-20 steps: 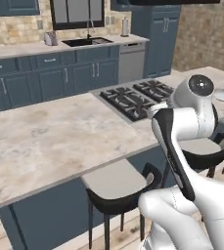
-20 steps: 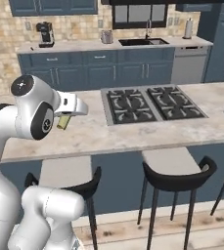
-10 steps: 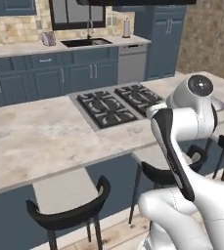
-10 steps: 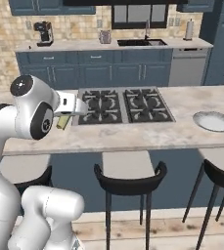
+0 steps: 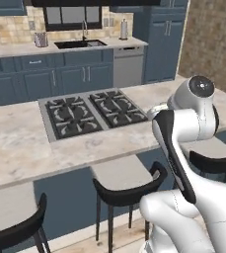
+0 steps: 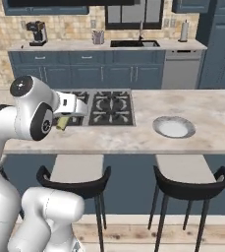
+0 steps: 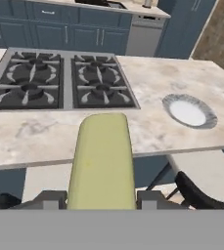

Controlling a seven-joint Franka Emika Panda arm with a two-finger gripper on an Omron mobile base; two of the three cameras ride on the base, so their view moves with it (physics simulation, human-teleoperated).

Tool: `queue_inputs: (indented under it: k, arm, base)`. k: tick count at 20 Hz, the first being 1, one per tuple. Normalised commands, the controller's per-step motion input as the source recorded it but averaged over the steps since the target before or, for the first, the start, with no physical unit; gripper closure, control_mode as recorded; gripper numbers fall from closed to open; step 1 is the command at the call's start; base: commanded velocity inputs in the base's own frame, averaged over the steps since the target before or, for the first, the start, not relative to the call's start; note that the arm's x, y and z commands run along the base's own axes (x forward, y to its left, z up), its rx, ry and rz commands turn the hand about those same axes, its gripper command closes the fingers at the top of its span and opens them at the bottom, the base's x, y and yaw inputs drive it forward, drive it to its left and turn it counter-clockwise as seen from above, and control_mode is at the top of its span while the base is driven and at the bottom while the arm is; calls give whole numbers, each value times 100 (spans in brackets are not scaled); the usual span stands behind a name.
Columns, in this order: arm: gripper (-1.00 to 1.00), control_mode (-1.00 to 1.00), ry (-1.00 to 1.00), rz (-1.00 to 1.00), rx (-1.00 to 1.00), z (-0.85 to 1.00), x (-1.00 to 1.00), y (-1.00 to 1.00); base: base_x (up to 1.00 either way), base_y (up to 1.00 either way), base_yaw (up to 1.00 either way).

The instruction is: Retrieve the butter from the fridge and place it on a plate on the dining table. Then retrieve the butter knife by the fridge and place it near the plate.

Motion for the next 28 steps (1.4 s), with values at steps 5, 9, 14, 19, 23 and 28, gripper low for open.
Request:
queue_inputs:
  k: [5,9,14,19,23,28]
  arm:
    - [100,100,0,0,0,0,0,0]
    - [100,100,0,0,0,0,0,0]
    - [100,100,0,0,0,0,0,0]
    - [100,100,0,0,0,0,0,0]
    - [100,100,0,0,0,0,0,0]
    - [100,-100,2,2,1,-3,7,-1]
  base:
    - [0,-100,14]
    - [0,-100,14]
    - [0,-94,11]
    - [4,-79,14]
    - [21,-62,16]
    - [26,-13,7]
